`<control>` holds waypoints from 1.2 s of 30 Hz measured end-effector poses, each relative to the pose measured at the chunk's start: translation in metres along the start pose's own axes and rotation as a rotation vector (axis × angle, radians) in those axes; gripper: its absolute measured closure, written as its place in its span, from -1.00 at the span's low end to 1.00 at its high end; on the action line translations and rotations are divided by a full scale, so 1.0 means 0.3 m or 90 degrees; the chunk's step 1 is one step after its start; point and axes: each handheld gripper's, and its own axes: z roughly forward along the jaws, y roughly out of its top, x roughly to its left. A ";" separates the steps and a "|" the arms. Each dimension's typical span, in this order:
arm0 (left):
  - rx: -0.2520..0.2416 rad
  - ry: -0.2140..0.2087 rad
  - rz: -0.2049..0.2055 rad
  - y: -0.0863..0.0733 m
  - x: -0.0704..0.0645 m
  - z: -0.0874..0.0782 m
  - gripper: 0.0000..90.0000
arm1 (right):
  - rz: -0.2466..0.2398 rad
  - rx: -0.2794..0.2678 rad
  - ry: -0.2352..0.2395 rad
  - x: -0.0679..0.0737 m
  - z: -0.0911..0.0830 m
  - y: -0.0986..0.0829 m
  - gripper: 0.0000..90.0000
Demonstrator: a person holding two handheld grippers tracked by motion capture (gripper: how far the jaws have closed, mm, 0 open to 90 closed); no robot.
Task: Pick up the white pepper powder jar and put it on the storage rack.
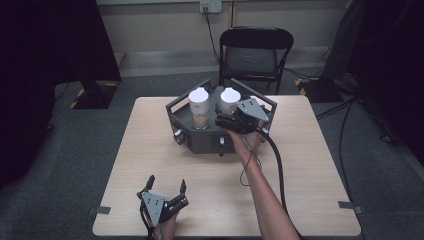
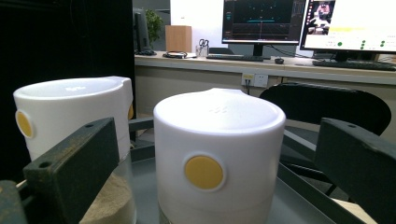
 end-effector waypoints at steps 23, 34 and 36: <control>-0.001 0.000 0.000 -0.001 0.000 0.000 -1.00 | 0.004 -0.020 0.009 -0.008 -0.096 -0.035 -1.00; 0.000 0.000 0.000 0.000 0.000 0.000 -1.00 | -0.020 -0.033 0.005 -0.008 -0.163 -0.066 -1.00; 0.000 0.000 0.000 0.000 0.000 0.000 -1.00 | -0.022 -0.038 0.006 -0.013 -0.175 -0.072 -1.00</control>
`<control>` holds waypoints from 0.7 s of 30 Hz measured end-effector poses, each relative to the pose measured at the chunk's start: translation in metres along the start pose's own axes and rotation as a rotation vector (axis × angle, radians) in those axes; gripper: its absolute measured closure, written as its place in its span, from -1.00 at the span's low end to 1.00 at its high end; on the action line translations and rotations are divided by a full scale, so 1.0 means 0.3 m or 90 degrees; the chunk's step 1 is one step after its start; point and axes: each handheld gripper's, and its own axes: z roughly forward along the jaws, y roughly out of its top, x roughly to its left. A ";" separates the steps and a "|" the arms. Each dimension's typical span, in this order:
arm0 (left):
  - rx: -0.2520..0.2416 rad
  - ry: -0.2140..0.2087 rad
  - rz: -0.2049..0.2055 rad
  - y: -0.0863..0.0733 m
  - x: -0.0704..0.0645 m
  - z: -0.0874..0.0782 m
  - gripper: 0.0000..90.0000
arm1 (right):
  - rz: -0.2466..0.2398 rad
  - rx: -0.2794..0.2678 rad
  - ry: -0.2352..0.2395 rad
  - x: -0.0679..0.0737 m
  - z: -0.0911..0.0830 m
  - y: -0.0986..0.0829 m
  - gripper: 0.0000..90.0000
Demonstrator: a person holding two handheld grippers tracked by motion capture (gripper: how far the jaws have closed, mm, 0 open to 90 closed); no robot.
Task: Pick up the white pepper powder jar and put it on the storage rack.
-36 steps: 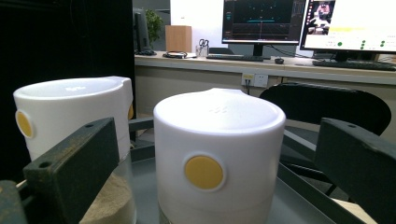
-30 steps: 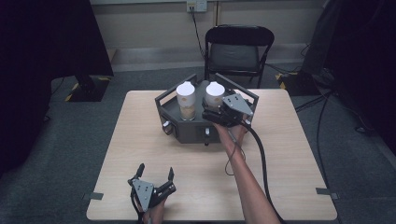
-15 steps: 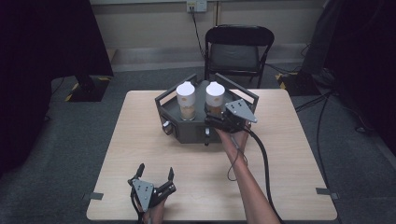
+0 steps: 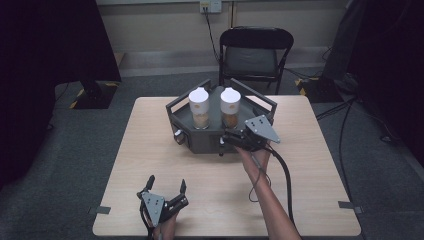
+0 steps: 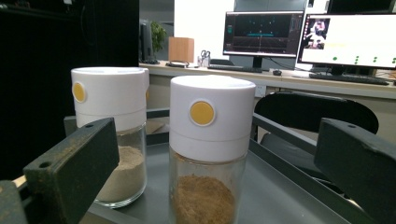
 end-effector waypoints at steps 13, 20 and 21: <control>0.001 0.000 0.001 0.001 0.000 0.000 -1.00 | -0.004 -0.022 0.001 -0.002 -0.083 -0.013 -1.00; 0.000 0.000 0.000 0.000 0.000 0.000 -1.00 | -0.002 -0.027 0.004 0.009 -0.136 -0.044 -1.00; 0.000 0.000 0.000 0.000 0.000 0.000 -1.00 | -0.002 -0.027 0.004 0.009 -0.136 -0.044 -1.00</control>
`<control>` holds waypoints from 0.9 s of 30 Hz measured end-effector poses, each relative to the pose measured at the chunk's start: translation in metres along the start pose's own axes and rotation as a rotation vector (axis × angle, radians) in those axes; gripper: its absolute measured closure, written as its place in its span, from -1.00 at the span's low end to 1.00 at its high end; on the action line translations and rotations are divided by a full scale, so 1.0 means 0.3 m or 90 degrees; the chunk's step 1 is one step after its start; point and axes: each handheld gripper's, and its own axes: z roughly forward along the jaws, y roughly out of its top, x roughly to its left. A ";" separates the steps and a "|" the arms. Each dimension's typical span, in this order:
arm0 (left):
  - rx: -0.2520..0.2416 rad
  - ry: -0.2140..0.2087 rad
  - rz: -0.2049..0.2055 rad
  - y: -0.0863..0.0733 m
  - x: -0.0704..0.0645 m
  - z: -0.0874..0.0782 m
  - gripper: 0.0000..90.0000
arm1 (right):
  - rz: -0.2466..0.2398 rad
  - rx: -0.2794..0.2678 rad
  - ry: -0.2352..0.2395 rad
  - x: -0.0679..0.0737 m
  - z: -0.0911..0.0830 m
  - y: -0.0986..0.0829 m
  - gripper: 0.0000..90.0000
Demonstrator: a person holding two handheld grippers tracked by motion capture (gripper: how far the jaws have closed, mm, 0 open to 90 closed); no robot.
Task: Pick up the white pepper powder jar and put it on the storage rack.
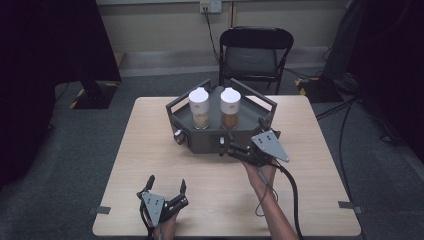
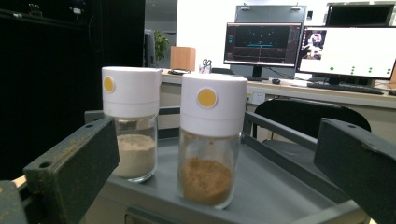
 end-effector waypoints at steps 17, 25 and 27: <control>0.000 0.001 0.000 0.000 -0.001 0.000 -1.00 | 0.034 -0.023 -0.005 0.007 -0.118 -0.046 -1.00; 0.000 0.001 0.000 0.000 -0.001 0.000 -1.00 | 0.017 -0.025 -0.016 0.017 -0.173 -0.068 -1.00; 0.000 0.001 0.000 0.000 -0.001 0.000 -1.00 | 0.013 -0.025 -0.018 0.021 -0.178 -0.072 -1.00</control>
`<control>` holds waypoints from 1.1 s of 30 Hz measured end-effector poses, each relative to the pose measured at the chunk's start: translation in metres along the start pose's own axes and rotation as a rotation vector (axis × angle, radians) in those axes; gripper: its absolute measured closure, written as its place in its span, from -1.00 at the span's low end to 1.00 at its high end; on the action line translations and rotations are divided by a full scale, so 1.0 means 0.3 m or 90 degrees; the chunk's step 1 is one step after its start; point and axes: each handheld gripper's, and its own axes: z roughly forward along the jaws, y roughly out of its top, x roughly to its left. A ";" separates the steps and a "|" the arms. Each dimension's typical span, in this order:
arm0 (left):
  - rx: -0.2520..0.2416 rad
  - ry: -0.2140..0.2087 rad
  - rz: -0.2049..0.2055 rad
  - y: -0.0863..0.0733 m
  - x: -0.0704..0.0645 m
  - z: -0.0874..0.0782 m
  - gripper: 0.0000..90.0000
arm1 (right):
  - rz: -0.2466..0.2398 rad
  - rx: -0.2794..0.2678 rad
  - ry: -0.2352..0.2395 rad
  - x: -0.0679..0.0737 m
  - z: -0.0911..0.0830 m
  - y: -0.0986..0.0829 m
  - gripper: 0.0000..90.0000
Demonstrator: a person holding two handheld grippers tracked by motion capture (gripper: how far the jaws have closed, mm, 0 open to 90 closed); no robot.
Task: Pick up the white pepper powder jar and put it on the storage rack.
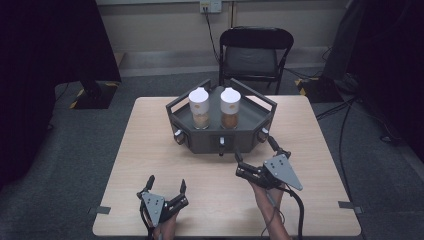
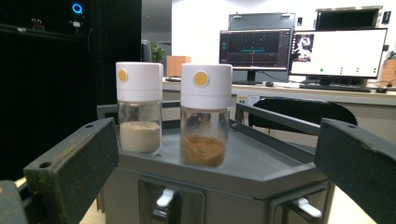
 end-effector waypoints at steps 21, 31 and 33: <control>-0.001 0.001 0.000 0.000 -0.001 0.000 -1.00 | 0.005 0.032 -0.036 0.005 -0.130 -0.133 -1.00; 0.000 0.001 0.000 0.000 -0.001 0.000 -1.00 | 0.010 0.038 -0.064 0.009 -0.177 -0.189 -1.00; -0.001 0.001 0.000 -0.001 -0.001 0.000 -1.00 | 0.015 0.049 -0.068 0.012 -0.185 -0.204 -1.00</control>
